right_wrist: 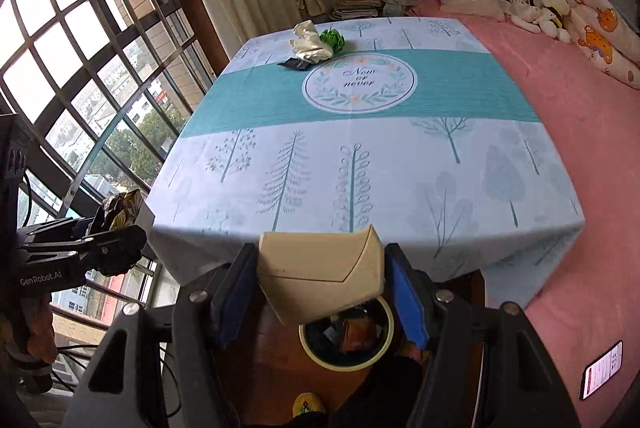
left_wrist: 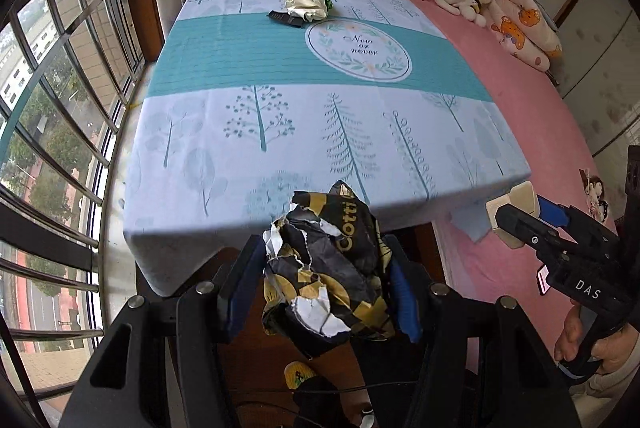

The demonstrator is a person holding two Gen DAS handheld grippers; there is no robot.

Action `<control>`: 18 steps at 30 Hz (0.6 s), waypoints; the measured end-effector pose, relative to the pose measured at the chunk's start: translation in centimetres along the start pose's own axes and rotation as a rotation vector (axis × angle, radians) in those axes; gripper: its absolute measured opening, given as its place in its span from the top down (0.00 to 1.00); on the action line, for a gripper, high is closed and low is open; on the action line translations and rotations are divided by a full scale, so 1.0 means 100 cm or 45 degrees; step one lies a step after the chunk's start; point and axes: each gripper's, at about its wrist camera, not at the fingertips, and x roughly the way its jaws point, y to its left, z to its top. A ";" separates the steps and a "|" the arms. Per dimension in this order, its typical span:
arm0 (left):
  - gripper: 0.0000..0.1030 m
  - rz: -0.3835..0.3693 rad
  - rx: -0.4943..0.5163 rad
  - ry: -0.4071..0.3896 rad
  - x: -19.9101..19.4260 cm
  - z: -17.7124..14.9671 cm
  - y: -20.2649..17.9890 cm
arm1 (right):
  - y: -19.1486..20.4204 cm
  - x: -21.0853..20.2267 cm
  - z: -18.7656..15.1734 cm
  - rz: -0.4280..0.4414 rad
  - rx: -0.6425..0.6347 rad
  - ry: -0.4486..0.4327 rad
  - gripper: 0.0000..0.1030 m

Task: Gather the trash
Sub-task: 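Carry the black-and-gold wrapper and beige box down over the blue bin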

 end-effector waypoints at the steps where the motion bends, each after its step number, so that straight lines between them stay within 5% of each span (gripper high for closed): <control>1: 0.44 -0.007 0.000 0.014 0.000 -0.006 0.000 | 0.003 -0.002 -0.007 -0.003 -0.007 0.016 0.38; 11: 0.44 -0.044 0.039 0.119 0.019 -0.053 -0.023 | 0.004 0.009 -0.052 -0.031 -0.015 0.190 0.38; 18: 0.44 0.000 0.087 0.290 0.098 -0.097 -0.039 | -0.014 0.080 -0.107 0.011 0.099 0.343 0.38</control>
